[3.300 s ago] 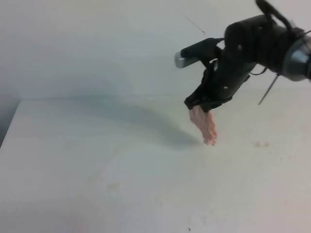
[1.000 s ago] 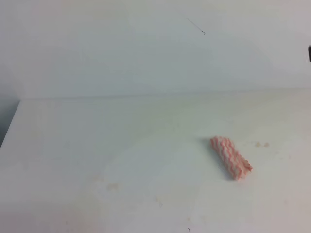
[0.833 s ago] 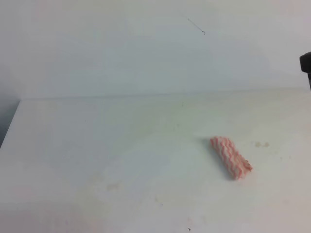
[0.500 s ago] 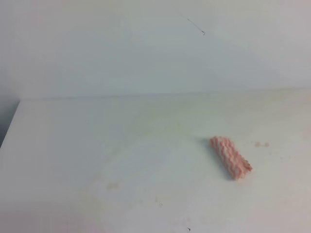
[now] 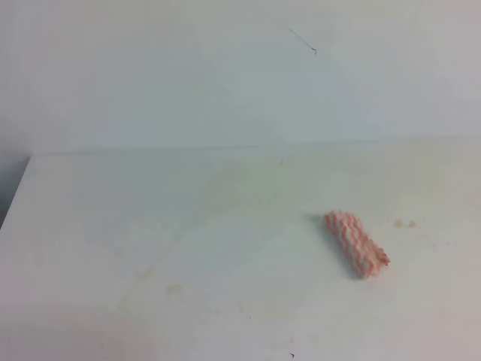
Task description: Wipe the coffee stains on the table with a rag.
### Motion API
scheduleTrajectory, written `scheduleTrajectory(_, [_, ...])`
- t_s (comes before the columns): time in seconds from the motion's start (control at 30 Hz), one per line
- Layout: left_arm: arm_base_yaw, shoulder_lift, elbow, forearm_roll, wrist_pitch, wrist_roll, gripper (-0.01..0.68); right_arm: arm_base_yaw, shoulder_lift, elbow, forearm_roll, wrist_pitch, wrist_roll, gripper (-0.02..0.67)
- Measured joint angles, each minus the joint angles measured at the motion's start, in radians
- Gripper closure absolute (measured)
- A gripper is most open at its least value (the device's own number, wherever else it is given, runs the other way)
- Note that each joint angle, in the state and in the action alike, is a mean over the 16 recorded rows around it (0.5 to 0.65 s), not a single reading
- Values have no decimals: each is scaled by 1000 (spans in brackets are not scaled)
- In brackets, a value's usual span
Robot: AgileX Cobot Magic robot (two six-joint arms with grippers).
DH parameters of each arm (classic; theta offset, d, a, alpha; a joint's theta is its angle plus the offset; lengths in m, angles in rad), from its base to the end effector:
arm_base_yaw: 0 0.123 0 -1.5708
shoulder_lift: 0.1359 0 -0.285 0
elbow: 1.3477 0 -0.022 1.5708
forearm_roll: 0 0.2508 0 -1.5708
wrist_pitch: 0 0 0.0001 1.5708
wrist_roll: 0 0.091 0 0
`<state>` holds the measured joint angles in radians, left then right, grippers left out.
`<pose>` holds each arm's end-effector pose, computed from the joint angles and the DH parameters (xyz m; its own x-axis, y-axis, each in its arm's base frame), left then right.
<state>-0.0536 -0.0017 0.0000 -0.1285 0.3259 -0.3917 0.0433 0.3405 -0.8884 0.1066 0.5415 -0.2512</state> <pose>0.0536 -0.0066 0.1841 -0.2480 -0.4782 -0.8425 -0.0326 0.8733 -0.4861 0.0258 0.0061 0.4288 0.1102 -0.1542 -0.9819 -0.0813 0.9832 -0.1635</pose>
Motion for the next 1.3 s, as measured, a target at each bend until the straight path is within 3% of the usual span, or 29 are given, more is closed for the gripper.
scheduleTrajectory(0.23, [0,0,0,0,1,-1,675,-181,-171,219,48,-102,-2,653])
scheduleTrajectory(0.47, [0,2,0,0,1,0,675,-269,-245,477,119,-177,-2,653])
scheduleTrajectory(0.87, [0,2,0,0,1,1,675,-239,-346,851,144,-249,-49,653])
scheduleTrajectory(1.3, [0,2,0,0,1,1,675,-170,-372,918,141,-214,-139,653])
